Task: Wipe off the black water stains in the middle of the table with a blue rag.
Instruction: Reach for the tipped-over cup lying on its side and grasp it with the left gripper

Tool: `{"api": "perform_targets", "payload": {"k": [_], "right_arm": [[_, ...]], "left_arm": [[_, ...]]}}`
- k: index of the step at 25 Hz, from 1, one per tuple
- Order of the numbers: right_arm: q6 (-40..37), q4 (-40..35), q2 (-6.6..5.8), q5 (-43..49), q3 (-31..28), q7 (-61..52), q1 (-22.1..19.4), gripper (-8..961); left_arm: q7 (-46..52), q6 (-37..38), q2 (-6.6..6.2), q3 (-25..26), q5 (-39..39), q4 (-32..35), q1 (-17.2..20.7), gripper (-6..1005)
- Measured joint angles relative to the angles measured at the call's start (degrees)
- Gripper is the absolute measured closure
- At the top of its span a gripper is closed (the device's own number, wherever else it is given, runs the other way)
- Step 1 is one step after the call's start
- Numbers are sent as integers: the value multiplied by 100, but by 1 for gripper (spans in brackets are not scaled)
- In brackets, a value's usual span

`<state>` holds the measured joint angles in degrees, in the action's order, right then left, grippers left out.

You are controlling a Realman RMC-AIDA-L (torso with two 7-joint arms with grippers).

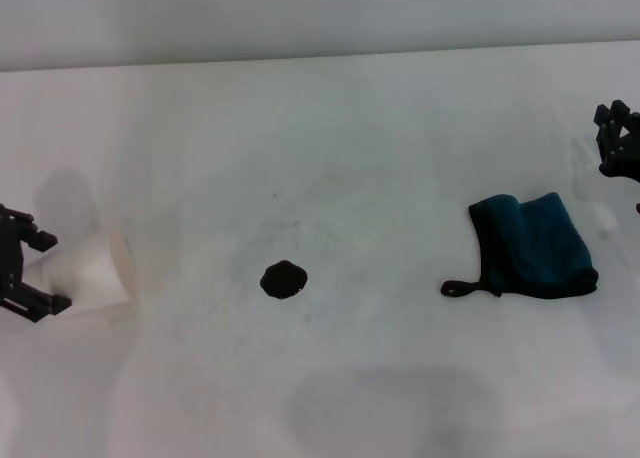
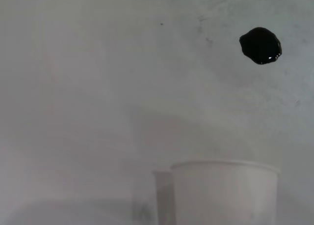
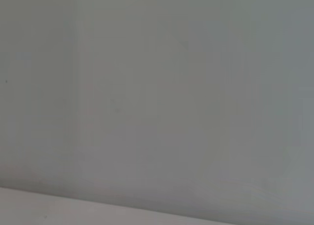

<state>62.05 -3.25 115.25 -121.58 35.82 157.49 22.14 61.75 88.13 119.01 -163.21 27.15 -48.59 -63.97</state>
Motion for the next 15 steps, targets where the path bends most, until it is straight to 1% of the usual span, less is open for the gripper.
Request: {"api": "perform_targets", "payload": {"k": [15], "right_arm": [[-43, 0, 6, -28, -6, 12, 10, 801]], "left_arm": [[198, -357, 4, 0, 24, 237, -11, 135]]}}
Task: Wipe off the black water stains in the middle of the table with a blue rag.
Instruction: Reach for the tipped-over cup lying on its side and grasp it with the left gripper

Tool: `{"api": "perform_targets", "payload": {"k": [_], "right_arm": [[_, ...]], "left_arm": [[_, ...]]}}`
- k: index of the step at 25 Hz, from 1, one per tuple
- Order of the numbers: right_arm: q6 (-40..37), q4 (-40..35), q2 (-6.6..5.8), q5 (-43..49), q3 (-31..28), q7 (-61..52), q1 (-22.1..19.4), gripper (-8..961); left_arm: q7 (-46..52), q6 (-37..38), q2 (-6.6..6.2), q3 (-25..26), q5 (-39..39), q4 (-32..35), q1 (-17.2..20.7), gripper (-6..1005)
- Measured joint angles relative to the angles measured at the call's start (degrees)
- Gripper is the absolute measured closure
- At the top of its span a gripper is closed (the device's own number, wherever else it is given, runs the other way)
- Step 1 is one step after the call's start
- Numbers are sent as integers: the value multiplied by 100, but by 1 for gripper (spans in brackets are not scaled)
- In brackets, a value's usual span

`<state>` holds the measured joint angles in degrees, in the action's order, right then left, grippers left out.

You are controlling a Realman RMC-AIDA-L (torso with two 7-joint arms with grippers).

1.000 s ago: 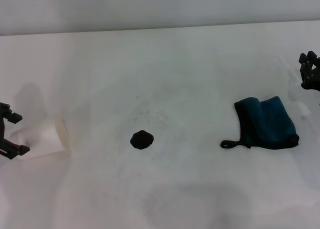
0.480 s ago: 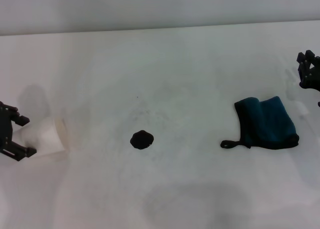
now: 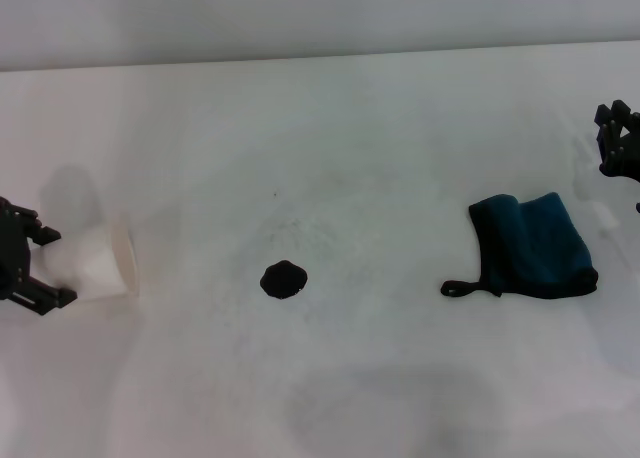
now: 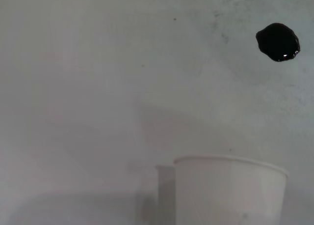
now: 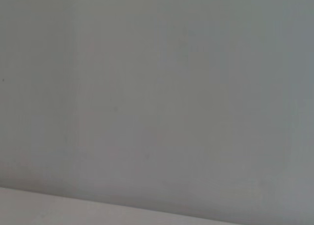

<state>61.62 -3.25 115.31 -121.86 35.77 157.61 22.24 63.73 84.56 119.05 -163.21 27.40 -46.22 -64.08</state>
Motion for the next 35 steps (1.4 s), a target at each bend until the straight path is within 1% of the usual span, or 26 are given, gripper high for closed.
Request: {"api": "perform_targets", "payload": {"k": [9, 20, 29, 35], "right_arm": [[-2, -39, 0, 8, 0, -8, -18, 801], [-1, -45, -6, 14, 0, -11, -49, 801], [-3, -50, -13, 13, 0, -10, -53, 801], [-22, -53, -19, 5, 0, -1, -53, 801]], "left_arm": [[0, -167, 9, 0, 3, 238, 12, 136], [138, -530, 16, 0, 24, 690, -27, 138], [167, -541, 20, 0, 56, 777, -43, 139], [170, -517, 10, 0, 58, 781, -52, 158]]}}
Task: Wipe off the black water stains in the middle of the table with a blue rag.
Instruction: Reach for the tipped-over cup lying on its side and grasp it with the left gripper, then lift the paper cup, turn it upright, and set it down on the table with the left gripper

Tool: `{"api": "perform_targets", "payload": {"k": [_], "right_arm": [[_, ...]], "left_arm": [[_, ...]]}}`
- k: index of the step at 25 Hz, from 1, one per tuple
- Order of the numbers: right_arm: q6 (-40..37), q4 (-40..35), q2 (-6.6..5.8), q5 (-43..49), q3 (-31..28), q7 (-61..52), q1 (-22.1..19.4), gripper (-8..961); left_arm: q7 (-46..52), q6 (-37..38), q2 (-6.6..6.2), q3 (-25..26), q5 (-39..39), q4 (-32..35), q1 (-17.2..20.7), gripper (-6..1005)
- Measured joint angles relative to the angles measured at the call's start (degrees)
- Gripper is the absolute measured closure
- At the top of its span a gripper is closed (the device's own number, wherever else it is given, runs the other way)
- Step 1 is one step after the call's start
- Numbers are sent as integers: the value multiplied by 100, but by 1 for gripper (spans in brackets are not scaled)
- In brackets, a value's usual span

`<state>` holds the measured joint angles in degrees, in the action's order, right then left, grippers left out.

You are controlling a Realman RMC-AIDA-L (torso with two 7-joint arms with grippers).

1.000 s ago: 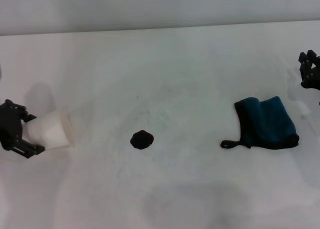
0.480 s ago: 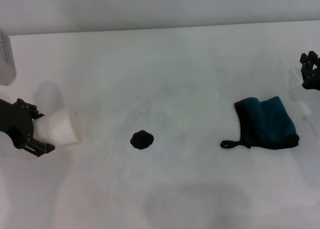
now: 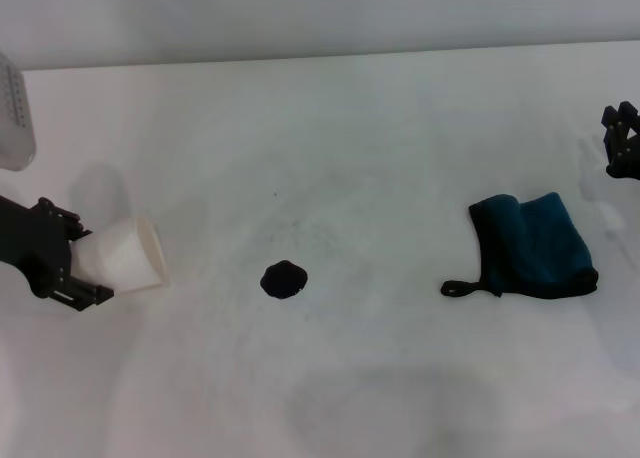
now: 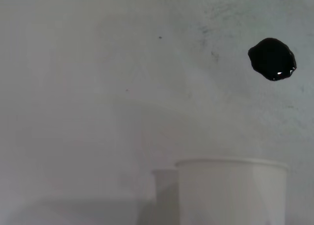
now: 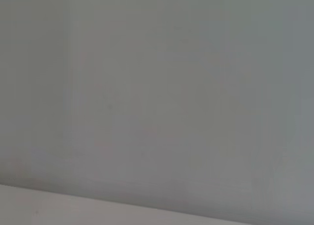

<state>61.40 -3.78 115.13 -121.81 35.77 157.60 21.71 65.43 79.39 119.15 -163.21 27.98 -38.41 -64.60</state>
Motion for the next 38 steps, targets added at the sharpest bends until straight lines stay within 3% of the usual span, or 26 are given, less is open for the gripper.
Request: {"api": "perform_targets", "payload": {"k": [11, 22, 29, 38], "right_arm": [[-49, 0, 1, 6, 0, 8, 0, 801], [-50, -13, 1, 9, 0, 14, 23, 802], [-49, -17, 7, 5, 0, 16, 45, 802], [-48, -17, 10, -6, 0, -4, 34, 802]], "left_arm": [[6, 42, -6, 8, -231, -47, -65, 276], [-63, 141, -12, 8, -1519, -20, 29, 342], [-446, 217, 2, 8, -2650, 27, 322, 348], [-1086, 140, 3, 8, -3800, 624, 885, 349]]}}
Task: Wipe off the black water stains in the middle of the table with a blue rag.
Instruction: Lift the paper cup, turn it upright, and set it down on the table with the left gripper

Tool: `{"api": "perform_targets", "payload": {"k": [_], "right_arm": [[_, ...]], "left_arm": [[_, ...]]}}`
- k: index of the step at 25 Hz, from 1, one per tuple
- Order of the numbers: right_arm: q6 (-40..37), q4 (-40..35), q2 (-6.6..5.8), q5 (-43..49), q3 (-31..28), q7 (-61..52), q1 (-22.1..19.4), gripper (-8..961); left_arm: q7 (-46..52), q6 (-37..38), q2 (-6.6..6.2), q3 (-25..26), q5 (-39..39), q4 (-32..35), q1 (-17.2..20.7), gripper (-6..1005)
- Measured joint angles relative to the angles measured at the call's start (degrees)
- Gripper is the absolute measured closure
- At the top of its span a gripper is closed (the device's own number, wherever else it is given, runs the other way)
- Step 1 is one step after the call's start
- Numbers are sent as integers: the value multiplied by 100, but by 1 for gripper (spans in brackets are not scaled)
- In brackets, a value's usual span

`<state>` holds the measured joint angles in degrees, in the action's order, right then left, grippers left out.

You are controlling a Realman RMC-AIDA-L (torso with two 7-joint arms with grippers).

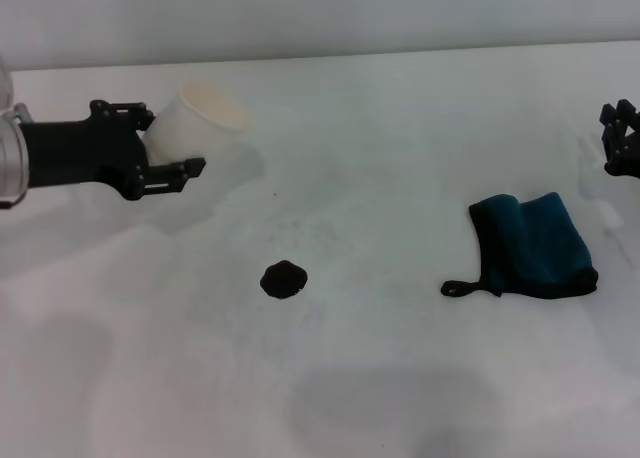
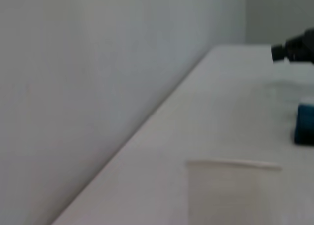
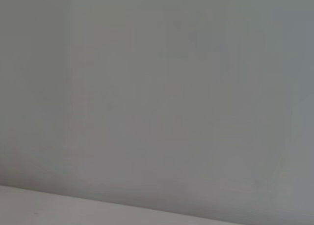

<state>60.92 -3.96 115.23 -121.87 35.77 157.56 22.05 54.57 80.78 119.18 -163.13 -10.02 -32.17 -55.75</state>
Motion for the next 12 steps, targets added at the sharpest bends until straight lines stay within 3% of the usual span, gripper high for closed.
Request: {"api": "perform_targets", "payload": {"k": [12], "right_arm": [[0, 0, 0, 9, 0, -18, -24, 802]], "left_arm": [[-908, -186, -4, 8, -1236, 1099, 965, 350]]}}
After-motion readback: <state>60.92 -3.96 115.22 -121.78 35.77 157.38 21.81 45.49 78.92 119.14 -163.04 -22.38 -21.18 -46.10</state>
